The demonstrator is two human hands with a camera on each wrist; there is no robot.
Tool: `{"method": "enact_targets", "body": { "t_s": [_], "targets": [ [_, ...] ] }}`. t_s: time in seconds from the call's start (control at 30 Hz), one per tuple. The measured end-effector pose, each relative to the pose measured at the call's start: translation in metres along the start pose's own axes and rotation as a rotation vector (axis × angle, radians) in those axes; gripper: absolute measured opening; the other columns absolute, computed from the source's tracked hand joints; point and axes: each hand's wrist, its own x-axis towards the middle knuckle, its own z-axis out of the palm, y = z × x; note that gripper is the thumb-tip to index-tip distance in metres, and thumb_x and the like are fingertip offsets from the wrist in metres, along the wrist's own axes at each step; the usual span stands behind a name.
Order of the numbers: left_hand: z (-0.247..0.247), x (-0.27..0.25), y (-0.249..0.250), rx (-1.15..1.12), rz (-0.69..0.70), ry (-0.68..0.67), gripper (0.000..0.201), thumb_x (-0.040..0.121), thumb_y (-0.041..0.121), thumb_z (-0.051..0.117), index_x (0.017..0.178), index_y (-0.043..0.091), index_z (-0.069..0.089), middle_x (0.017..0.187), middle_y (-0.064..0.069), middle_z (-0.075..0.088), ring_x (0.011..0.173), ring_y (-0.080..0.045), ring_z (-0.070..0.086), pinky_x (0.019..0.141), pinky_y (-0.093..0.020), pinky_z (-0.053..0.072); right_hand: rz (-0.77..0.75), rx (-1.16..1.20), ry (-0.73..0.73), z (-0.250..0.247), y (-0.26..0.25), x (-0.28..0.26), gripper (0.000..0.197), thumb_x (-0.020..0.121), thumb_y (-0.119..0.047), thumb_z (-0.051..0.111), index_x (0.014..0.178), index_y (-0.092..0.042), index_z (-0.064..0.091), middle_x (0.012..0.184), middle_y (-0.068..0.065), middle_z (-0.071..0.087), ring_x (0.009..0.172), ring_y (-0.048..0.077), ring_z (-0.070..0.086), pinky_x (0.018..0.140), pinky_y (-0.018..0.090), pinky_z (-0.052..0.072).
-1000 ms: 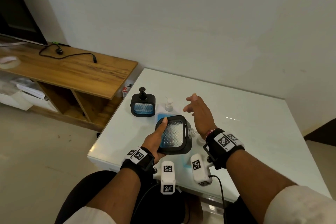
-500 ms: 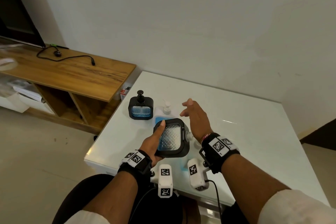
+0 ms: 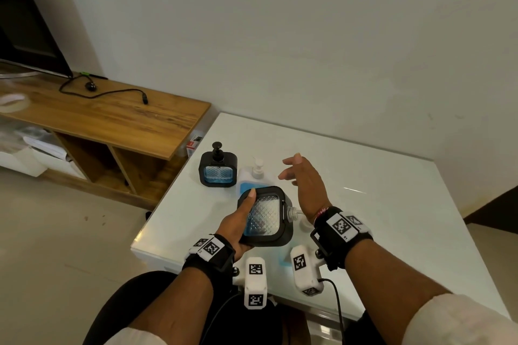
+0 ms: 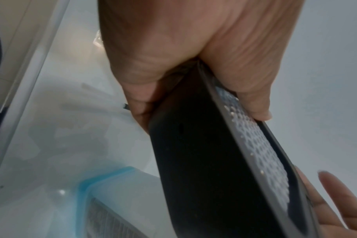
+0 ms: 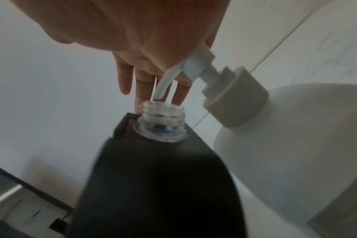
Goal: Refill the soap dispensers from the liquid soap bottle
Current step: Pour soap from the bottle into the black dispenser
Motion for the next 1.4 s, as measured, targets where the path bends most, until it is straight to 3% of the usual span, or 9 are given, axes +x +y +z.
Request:
{"method": "enact_targets", "body": {
  "t_s": [0.13,0.27,0.4,0.53,0.77,0.97,1.17,1.27,1.4],
  "targets": [
    [-0.001,-0.002,0.001,-0.002,0.0,-0.018,0.11,0.038,0.065,0.096,0.13,0.013,0.065,0.119,-0.018,0.074,0.112,-0.041,0.069,0.09,-0.056,0.059,-0.019,0.044,0.049,0.0,-0.002,0.003,0.07,0.081,-0.073,0.025,0.108,-0.02,0.061,0.092,0.002,0.07,0.097,0.016,0.063,0.094,0.035,0.044],
    [0.002,-0.003,0.003,-0.039,-0.005,-0.055,0.087,0.06,0.059,0.086,0.13,0.011,0.065,0.119,-0.018,0.074,0.111,-0.039,0.071,0.083,-0.05,0.061,-0.017,-0.009,-0.002,0.001,0.002,0.003,0.058,0.086,-0.068,0.026,0.104,-0.025,0.059,0.091,0.004,0.069,0.093,0.012,0.063,0.091,0.031,0.045],
    [0.0,0.0,0.0,-0.022,-0.014,-0.036,0.105,0.046,0.065,0.095,0.132,0.013,0.065,0.121,-0.017,0.073,0.112,-0.041,0.07,0.093,-0.058,0.058,-0.025,-0.019,-0.018,0.0,0.004,0.002,0.061,0.078,-0.074,0.026,0.102,-0.028,0.058,0.092,0.005,0.068,0.093,0.015,0.063,0.09,0.031,0.044],
    [-0.001,0.002,0.001,-0.045,-0.008,-0.041,0.088,0.06,0.06,0.086,0.13,0.012,0.064,0.118,-0.019,0.074,0.111,-0.042,0.07,0.089,-0.055,0.06,-0.028,0.046,0.023,-0.001,0.001,0.004,0.059,0.08,-0.074,0.026,0.096,-0.029,0.061,0.103,0.003,0.069,0.099,0.017,0.063,0.093,0.034,0.044],
    [-0.002,0.006,0.001,-0.045,-0.003,-0.041,0.106,0.044,0.061,0.096,0.133,0.013,0.064,0.122,-0.019,0.073,0.112,-0.042,0.069,0.096,-0.059,0.056,-0.066,-0.085,-0.09,0.003,0.004,0.0,0.063,0.079,-0.068,0.026,0.104,-0.019,0.057,0.088,0.002,0.065,0.082,0.004,0.057,0.077,0.019,0.04],
    [-0.005,0.006,-0.001,-0.044,-0.001,-0.033,0.111,0.037,0.064,0.097,0.131,0.013,0.065,0.121,-0.018,0.073,0.112,-0.042,0.069,0.092,-0.057,0.058,-0.019,0.039,0.001,-0.001,0.002,0.004,0.06,0.079,-0.072,0.026,0.097,-0.027,0.062,0.102,0.003,0.068,0.098,0.014,0.061,0.091,0.03,0.044],
    [0.003,-0.001,0.004,-0.052,-0.011,-0.026,0.086,0.058,0.059,0.085,0.128,0.013,0.064,0.119,-0.018,0.073,0.11,-0.041,0.069,0.08,-0.05,0.062,-0.015,-0.015,-0.038,0.002,0.007,0.005,0.051,0.089,-0.062,0.027,0.103,-0.025,0.059,0.092,0.004,0.067,0.092,0.009,0.06,0.088,0.026,0.041],
    [0.002,-0.002,0.003,-0.059,-0.015,-0.032,0.088,0.057,0.059,0.086,0.129,0.012,0.064,0.119,-0.019,0.074,0.111,-0.042,0.069,0.084,-0.052,0.062,-0.049,-0.032,-0.037,0.001,0.007,0.003,0.057,0.082,-0.07,0.027,0.102,-0.026,0.058,0.09,0.003,0.067,0.088,0.002,0.059,0.087,0.023,0.041],
    [0.0,0.0,0.001,-0.048,-0.006,-0.022,0.097,0.049,0.06,0.091,0.13,0.013,0.065,0.119,-0.018,0.074,0.113,-0.042,0.069,0.095,-0.059,0.057,-0.07,0.03,0.003,-0.001,0.003,0.005,0.057,0.082,-0.07,0.026,0.099,-0.028,0.061,0.1,0.004,0.069,0.099,0.011,0.062,0.09,0.025,0.043]
  ]
}}
